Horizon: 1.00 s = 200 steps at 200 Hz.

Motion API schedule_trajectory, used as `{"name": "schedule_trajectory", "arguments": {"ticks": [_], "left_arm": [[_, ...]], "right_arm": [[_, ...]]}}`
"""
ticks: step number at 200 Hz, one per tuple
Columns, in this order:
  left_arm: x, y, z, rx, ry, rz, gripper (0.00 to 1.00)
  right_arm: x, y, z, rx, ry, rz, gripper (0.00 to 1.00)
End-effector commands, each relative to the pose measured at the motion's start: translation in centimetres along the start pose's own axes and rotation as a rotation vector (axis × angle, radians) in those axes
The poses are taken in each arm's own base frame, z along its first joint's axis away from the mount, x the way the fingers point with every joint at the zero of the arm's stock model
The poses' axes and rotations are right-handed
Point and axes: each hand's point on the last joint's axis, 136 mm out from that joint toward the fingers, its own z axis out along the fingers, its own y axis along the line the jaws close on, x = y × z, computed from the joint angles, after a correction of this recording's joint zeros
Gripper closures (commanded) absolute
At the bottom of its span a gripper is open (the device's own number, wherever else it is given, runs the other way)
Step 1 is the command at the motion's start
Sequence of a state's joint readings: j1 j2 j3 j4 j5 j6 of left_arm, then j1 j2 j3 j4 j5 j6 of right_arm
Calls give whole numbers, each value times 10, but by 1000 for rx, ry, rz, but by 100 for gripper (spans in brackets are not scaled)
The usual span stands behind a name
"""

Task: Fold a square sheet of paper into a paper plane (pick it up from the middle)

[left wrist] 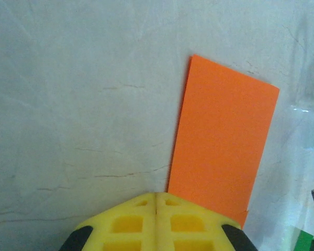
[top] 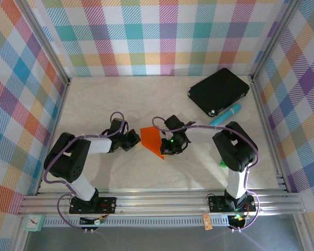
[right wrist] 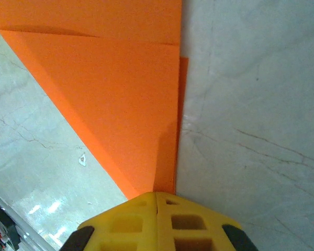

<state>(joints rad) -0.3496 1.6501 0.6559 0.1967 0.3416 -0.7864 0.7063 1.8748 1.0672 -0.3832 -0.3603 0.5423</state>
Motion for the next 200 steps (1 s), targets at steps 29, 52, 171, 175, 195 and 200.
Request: {"name": "schedule_trajectory", "arguments": {"ticks": [29, 52, 171, 175, 195, 200], "left_arm": [[-23, -34, -46, 28, -68, 27, 90], [-17, -39, -63, 61, -81, 14, 81], [22, -43, -68, 239, 10, -91, 7], [23, -44, -67, 246, 13, -87, 4], [25, -49, -61, 275, 34, -75, 0], [26, -51, -59, 285, 43, -74, 0]], "right_arm": [[-14, 8, -25, 33, -69, -52, 87], [-29, 45, -50, -104, -173, -120, 71], [-38, 31, -20, -145, -192, 40, 58], [-38, 30, -18, -144, -189, 44, 58], [-36, 25, -10, -131, -157, 60, 59], [-35, 23, -8, -127, -154, 62, 59]]}}
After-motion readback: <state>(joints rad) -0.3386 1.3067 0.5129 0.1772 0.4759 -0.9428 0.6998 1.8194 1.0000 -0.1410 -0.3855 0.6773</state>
